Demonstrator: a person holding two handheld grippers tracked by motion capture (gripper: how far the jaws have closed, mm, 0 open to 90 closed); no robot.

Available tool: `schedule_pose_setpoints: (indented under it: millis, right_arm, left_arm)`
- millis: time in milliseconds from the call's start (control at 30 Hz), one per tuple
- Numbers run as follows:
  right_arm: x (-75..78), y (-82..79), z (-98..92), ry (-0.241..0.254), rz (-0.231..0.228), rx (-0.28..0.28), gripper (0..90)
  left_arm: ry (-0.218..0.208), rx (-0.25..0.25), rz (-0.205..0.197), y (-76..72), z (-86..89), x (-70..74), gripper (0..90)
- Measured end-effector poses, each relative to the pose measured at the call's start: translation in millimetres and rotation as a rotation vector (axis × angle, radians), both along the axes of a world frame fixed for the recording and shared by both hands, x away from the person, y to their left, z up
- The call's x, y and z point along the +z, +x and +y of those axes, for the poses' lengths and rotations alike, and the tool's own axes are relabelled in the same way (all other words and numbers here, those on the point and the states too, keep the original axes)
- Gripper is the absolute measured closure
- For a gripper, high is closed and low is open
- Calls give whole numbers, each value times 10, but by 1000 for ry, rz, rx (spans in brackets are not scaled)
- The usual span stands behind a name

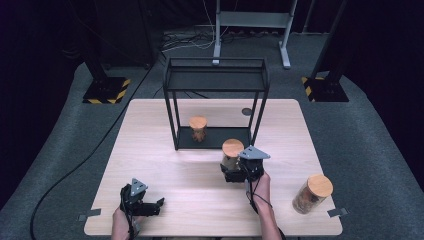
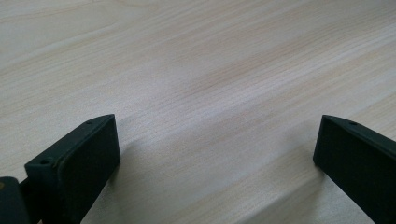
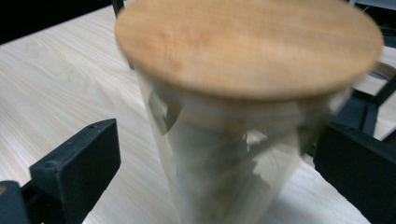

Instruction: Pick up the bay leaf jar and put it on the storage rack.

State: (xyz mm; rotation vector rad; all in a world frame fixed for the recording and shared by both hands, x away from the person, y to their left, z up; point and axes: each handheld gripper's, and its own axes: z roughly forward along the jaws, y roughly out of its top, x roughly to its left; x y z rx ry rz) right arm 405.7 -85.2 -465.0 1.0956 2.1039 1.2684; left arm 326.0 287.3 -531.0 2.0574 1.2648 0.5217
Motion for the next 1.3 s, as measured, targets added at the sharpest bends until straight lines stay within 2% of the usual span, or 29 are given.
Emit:
schedule_pose_setpoints:
  millis: [233,467,600,900,1300]
  right_arm:
    - [52,86,58,22,-32,6,0]
    - [97,101,48,53,-75,2,0]
    - [89,89,30,67,-95,-12,79]
    - [48,95,-28,123,-75,1,219]
    - [35,66,-17,115,-105,-12,239]
  left_arm:
    - [0,0,0,0,0,0,0]
    - [2,1,-1,-2,-2,1,0]
    - [2,1,-1,-3,-2,1,0]
    - [1,1,-2,-3,-3,0,0]
    - [2,1,-2,-3,-3,0,0]
